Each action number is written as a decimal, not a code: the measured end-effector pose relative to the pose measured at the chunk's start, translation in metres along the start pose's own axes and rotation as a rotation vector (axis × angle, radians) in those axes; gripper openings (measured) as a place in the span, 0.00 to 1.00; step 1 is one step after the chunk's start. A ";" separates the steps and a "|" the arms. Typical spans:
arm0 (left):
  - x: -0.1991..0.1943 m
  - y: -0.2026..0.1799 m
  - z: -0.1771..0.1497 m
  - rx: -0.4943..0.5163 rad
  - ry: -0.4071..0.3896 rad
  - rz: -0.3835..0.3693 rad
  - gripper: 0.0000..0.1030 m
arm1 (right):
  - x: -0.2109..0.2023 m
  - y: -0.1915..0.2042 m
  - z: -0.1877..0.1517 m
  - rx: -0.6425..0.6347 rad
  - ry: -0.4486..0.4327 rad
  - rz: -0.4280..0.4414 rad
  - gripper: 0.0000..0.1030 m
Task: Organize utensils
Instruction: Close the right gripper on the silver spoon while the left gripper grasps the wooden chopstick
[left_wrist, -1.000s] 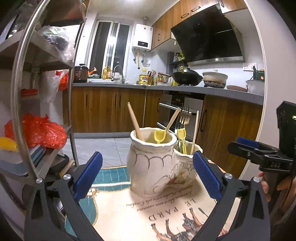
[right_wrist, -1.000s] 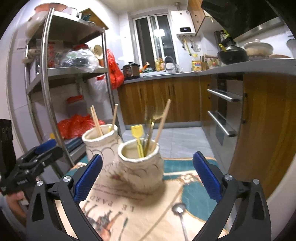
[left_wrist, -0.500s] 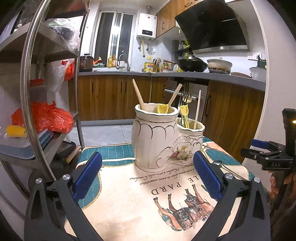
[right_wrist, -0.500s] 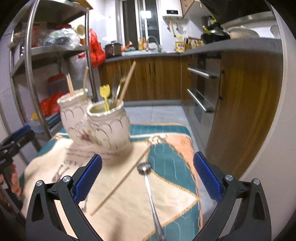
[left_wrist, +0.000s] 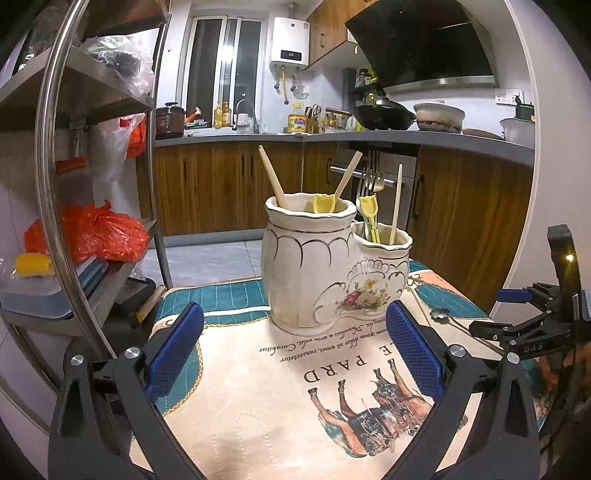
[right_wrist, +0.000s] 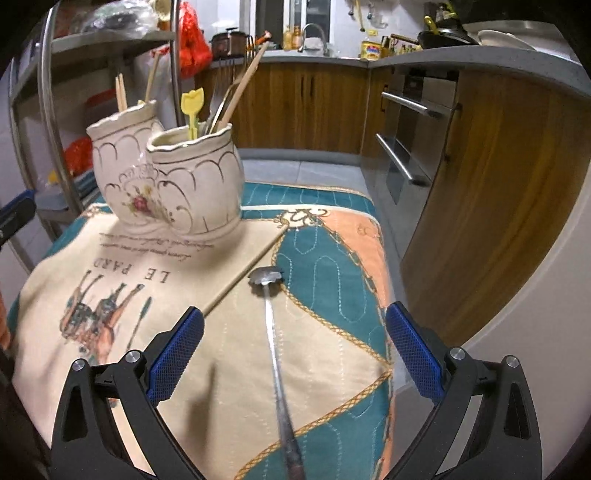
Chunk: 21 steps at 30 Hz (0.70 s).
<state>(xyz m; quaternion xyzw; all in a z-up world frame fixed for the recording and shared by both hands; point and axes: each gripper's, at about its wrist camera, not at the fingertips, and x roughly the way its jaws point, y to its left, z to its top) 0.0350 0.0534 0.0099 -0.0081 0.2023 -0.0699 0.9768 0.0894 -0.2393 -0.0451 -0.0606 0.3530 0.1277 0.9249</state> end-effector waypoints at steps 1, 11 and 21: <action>0.002 0.000 0.000 0.001 0.008 0.002 0.94 | 0.001 0.001 0.001 -0.004 0.004 0.005 0.95; 0.001 -0.011 0.000 0.043 0.007 0.012 0.94 | 0.028 0.009 0.010 -0.041 0.110 0.069 0.66; 0.009 -0.045 0.005 0.085 0.061 -0.073 0.94 | 0.044 0.008 0.018 -0.057 0.153 0.136 0.24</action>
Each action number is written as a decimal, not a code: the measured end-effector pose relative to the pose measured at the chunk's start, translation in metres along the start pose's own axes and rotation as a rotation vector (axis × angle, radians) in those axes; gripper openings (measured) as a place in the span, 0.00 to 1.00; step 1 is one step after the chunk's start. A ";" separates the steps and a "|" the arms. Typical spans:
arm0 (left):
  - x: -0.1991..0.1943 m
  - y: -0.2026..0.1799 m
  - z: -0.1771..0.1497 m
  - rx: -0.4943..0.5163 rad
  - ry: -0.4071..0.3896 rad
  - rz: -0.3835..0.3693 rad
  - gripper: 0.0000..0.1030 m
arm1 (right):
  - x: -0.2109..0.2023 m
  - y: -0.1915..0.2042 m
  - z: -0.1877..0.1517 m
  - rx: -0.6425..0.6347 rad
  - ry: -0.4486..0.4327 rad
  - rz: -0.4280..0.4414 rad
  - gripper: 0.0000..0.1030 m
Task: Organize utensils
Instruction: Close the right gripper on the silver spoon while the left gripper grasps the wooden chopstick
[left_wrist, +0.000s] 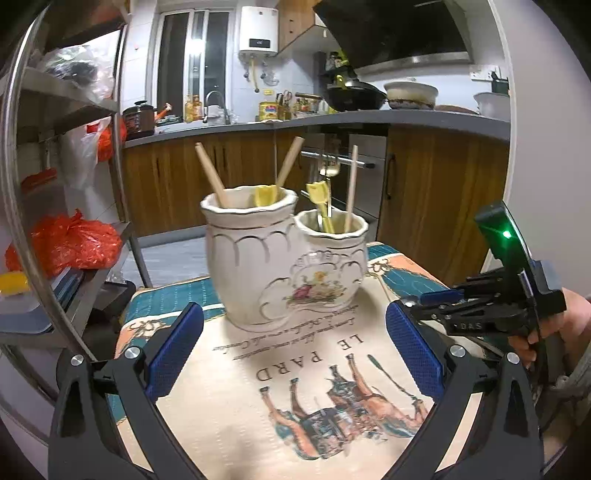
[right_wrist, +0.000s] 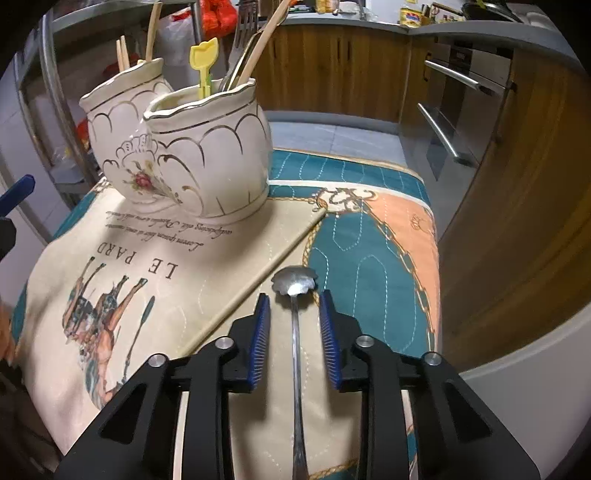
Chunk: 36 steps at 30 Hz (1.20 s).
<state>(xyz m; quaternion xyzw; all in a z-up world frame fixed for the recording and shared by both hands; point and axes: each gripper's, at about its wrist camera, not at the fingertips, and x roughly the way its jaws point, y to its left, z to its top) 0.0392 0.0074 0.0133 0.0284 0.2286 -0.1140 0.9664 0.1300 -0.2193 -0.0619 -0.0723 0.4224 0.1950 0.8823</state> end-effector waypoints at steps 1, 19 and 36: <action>0.002 -0.003 0.000 0.004 0.006 -0.003 0.94 | 0.000 0.000 0.000 -0.003 -0.001 0.004 0.23; 0.073 -0.080 -0.011 0.053 0.314 -0.157 0.79 | -0.031 -0.033 -0.007 0.075 -0.128 0.106 0.04; 0.087 -0.102 -0.027 0.135 0.418 -0.137 0.05 | -0.047 -0.026 -0.013 0.071 -0.205 0.157 0.04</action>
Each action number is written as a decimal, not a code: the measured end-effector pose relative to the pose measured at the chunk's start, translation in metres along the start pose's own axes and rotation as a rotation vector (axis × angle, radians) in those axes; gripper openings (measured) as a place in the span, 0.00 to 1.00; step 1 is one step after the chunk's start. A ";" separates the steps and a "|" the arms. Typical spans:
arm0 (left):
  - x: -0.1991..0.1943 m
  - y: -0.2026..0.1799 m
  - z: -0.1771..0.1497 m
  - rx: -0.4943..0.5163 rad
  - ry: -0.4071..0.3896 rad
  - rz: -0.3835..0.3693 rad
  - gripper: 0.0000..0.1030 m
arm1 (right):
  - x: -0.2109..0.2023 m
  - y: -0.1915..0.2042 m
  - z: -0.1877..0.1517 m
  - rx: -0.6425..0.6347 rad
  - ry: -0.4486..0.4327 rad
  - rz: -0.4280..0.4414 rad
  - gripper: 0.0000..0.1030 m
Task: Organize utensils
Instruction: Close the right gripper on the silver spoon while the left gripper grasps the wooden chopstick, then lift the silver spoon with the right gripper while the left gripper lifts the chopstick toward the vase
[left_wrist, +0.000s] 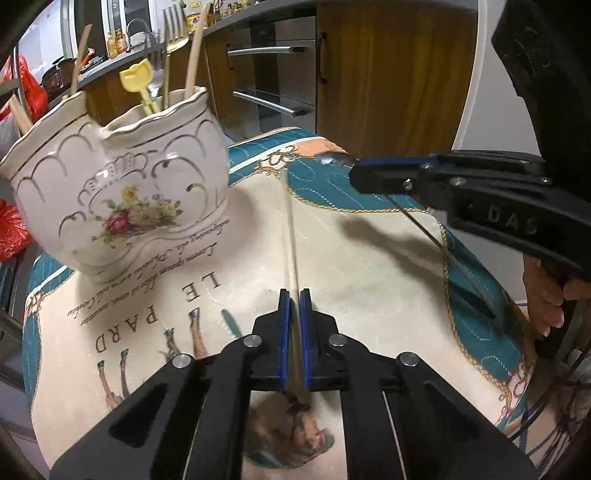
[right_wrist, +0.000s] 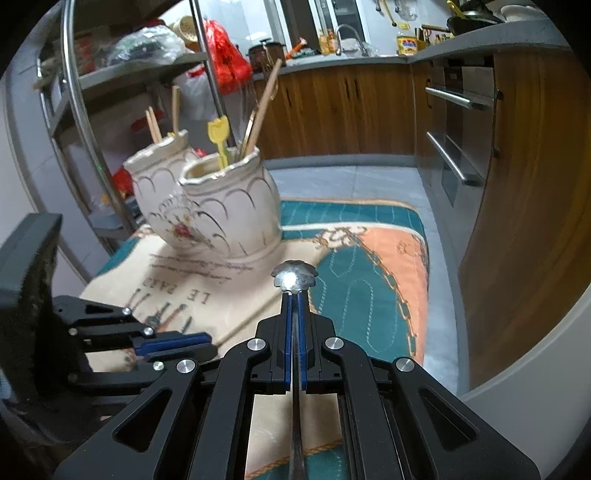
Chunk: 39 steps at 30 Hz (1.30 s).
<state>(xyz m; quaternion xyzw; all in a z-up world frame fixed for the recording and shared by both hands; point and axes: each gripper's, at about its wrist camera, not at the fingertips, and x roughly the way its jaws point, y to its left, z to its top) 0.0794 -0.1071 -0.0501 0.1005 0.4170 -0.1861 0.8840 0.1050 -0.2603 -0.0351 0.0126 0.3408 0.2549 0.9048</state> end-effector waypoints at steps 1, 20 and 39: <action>-0.002 0.003 -0.002 -0.006 -0.001 0.003 0.05 | -0.001 0.001 0.000 -0.003 -0.006 0.004 0.04; -0.059 0.069 -0.062 -0.080 0.000 0.139 0.05 | -0.025 0.023 0.002 0.008 -0.179 0.087 0.04; -0.033 0.093 -0.040 -0.153 0.035 0.084 0.10 | -0.030 0.034 0.000 -0.011 -0.256 0.104 0.04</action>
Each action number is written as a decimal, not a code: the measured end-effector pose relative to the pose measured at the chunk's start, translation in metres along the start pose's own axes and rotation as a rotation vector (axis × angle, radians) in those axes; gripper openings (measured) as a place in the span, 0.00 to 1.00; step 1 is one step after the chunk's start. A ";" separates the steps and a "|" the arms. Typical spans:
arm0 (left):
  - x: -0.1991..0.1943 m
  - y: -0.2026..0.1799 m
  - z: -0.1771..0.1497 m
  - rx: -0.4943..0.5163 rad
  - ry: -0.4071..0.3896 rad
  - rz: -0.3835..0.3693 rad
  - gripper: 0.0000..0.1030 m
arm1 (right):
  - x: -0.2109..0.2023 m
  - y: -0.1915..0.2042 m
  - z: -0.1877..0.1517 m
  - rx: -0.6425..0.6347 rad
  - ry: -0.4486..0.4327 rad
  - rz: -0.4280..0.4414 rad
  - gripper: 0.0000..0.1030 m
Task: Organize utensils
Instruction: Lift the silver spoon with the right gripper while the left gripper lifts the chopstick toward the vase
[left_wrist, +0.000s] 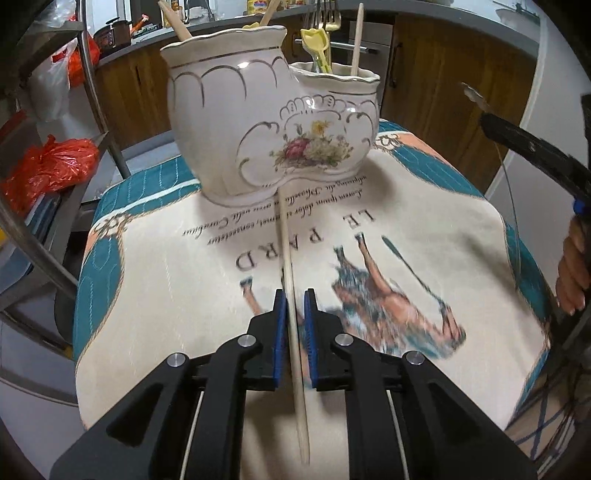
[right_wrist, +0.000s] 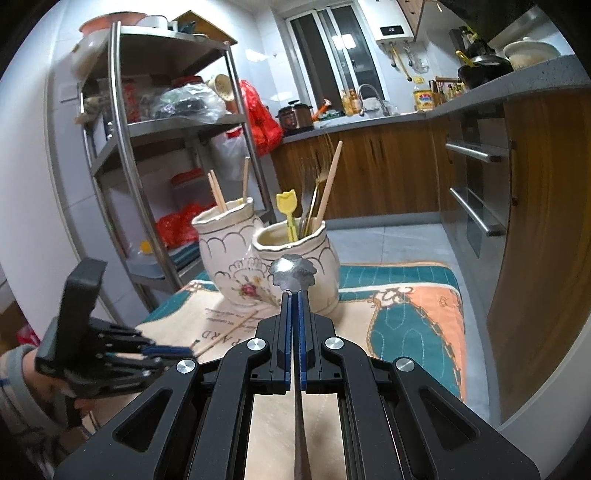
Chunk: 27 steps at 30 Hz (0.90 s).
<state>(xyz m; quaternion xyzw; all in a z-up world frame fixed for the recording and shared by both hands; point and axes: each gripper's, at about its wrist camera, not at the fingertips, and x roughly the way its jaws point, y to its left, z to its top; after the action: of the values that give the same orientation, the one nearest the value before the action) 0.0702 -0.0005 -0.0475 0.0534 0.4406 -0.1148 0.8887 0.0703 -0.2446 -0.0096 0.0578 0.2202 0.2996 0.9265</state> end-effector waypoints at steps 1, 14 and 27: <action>0.002 0.001 0.003 -0.002 0.002 0.000 0.10 | 0.001 0.000 0.000 -0.002 0.002 0.000 0.04; -0.006 -0.001 0.002 0.005 -0.061 -0.008 0.05 | -0.004 0.003 0.002 0.004 -0.028 0.002 0.04; -0.087 0.025 -0.006 -0.055 -0.451 -0.123 0.05 | -0.028 0.042 0.017 -0.057 -0.177 -0.032 0.04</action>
<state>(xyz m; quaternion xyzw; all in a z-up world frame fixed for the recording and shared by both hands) 0.0205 0.0389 0.0177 -0.0246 0.2364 -0.1659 0.9571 0.0353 -0.2261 0.0265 0.0541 0.1297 0.2846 0.9483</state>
